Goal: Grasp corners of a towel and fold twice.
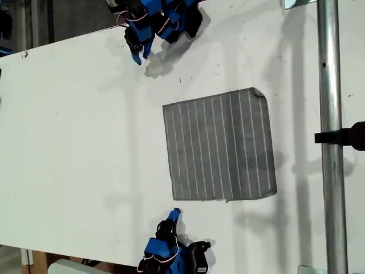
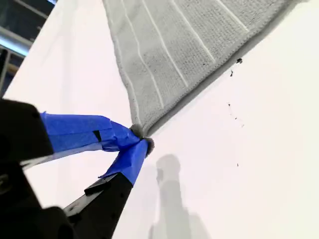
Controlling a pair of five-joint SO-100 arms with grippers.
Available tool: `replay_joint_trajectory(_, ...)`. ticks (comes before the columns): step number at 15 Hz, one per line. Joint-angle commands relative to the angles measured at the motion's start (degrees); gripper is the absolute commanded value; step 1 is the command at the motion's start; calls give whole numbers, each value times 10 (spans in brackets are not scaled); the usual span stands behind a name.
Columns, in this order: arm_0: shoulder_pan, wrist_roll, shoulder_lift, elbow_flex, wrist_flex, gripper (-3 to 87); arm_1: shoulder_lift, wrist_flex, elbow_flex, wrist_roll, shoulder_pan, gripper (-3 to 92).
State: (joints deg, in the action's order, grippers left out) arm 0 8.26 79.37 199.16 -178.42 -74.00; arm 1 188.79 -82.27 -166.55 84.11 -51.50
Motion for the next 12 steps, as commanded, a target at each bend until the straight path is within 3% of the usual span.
replay_joint_trajectory(1,-12,-25,1,13,9,-28,-6,108,6,-49,186,-2)
replay_joint_trajectory(6,-11,47,1,49,-16,-29,-1,187,32,-89,496,-2)
replay_joint_trajectory(9,-59,95,-5,91,-24,-29,-71,197,77,-89,578,-2)
replay_joint_trajectory(12,-126,135,-188,228,-4,-29,-378,229,294,-141,652,-2)
